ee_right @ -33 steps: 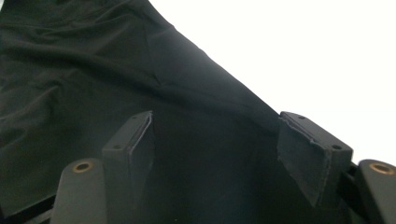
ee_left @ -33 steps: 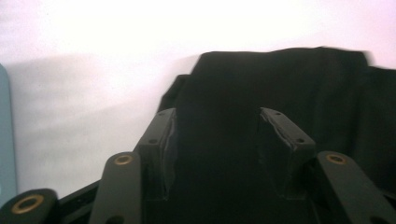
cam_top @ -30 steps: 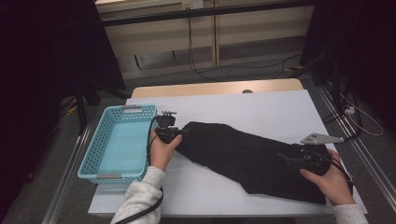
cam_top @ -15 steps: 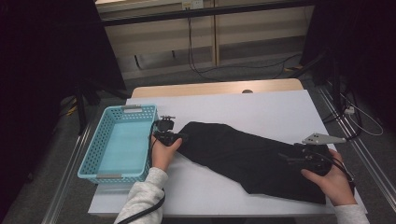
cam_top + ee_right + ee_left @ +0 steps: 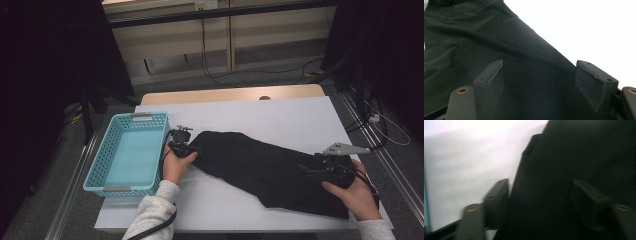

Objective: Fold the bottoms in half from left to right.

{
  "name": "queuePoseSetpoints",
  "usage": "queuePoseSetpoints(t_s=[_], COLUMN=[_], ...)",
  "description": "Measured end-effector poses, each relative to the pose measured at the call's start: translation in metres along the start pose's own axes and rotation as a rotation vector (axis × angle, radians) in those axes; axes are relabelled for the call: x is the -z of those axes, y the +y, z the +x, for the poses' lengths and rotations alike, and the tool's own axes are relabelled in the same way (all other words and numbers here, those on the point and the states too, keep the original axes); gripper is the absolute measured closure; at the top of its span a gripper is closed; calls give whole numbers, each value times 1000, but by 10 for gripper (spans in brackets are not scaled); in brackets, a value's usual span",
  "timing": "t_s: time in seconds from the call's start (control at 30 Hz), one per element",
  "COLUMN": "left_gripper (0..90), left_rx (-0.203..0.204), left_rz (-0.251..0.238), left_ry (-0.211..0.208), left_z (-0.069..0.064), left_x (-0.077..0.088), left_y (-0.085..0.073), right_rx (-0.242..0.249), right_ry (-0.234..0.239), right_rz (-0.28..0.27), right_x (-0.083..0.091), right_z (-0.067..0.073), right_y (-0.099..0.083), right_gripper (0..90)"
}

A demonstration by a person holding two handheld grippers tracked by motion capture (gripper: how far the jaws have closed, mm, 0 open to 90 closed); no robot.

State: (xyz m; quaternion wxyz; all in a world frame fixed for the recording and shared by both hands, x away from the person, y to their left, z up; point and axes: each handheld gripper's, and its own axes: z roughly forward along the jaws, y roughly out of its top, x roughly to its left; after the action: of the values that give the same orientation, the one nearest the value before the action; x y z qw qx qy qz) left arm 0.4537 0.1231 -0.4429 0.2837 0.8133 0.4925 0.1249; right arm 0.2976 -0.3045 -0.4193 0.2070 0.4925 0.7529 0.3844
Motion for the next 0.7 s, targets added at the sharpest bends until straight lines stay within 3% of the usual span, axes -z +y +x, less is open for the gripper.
queuePoseSetpoints(t_s=[0.13,0.23,0.4,0.47,0.5,0.7], left_gripper=[462,589,691,775,798,824], left_rx=[5,26,55,76,77,91], left_rz=[3,12,16,24,27,41], left_ry=[-10,-38,-58,-93,-90,-91], left_z=[-1,0,-1,-2,-2,-4], left_x=[1,2,2,2,2,2], left_y=[0,1,1,2,2,4], right_rx=[-1,5,6,7,6,3], right_ry=[0,1,4,4,4,6], right_rz=[0,-3,4,4,4,4], right_x=[0,0,-2,-2,-2,-3], right_z=[0,1,2,2,2,2], right_y=[0,1,1,1,1,0], right_gripper=[245,244,244,243,243,242])
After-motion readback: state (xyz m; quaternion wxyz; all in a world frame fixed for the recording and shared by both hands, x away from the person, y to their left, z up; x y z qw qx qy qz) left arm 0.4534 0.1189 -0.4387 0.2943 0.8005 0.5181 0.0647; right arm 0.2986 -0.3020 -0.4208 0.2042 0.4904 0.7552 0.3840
